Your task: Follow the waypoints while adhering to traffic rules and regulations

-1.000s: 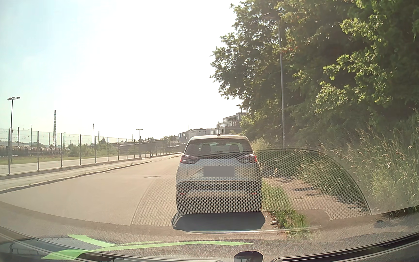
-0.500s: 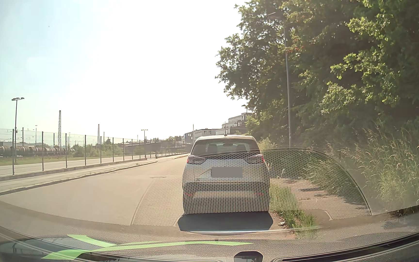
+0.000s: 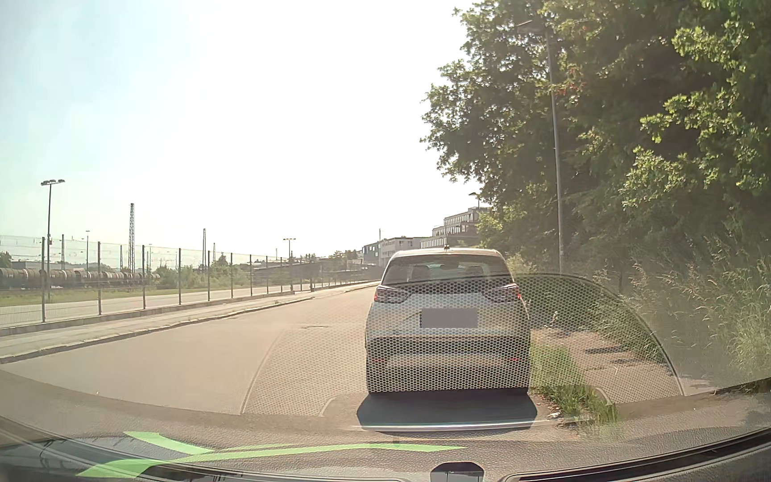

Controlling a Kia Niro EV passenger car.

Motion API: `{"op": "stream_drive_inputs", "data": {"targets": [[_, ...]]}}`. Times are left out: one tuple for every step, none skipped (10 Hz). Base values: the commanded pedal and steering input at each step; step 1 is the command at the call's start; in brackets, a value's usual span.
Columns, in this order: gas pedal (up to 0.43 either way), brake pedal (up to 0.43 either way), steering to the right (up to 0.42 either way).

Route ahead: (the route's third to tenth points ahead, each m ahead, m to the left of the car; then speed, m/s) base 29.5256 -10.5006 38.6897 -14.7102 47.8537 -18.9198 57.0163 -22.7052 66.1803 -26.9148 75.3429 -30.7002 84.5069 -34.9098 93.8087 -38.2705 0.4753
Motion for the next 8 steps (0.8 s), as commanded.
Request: {"op": "stream_drive_inputs", "data": {"targets": [[0.0,0.024,-0.971],[0.0,0.055,-0.971],[0.0,0.073,-0.971],[0.0,0.079,-0.971],[0.0,0.085,-0.971],[0.0,0.091,-0.971],[0.0,0.122,-0.969],[0.0,0.128,-0.967]]}}
